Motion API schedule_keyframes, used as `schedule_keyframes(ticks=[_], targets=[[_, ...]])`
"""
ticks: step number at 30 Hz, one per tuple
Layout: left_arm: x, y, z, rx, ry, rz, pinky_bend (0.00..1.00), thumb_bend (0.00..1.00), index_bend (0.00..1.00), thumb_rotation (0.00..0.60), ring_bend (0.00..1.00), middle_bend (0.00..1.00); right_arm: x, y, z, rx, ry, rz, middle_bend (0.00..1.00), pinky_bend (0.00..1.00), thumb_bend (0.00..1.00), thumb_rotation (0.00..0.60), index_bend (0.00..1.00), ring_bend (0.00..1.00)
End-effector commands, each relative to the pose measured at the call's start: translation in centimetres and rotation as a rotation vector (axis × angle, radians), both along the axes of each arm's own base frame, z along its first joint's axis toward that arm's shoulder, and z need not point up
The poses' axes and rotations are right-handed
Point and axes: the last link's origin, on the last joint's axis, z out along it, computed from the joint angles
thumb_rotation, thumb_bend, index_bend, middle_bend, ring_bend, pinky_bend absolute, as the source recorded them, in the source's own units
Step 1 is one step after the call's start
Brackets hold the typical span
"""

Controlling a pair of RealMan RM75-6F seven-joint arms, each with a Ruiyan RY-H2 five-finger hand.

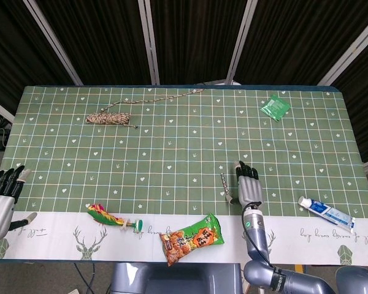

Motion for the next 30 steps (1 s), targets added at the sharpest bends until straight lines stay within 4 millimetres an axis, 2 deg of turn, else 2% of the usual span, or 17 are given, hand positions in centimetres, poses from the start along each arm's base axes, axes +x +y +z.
schedule_keyframes(ticks=[1, 13, 30], targets=[[0.0, 0.0, 0.0, 0.0, 0.0, 0.001, 0.0, 0.06, 0.0, 0.6, 0.0, 0.0, 0.1, -0.2, -0.2, -0.003, -0.007, -0.002, 0.0, 0.0, 0.13, 0.6, 0.0, 0.0], [0.0, 0.0, 0.0, -0.001, -0.001, 0.002, 0.0, 0.05, 0.0, 0.6, 0.0, 0.0, -0.1, -0.7, -0.2, -0.012, -0.003, -0.013, 0.0, 0.0, 0.13, 0.6, 0.0, 0.0], [0.0, 0.0, 0.0, 0.0, -0.005, 0.006, 0.0, 0.05, 0.0, 0.6, 0.0, 0.0, -0.5, -2.5, -0.2, -0.041, 0.027, -0.028, 0.0, 0.0, 0.13, 0.6, 0.0, 0.0]])
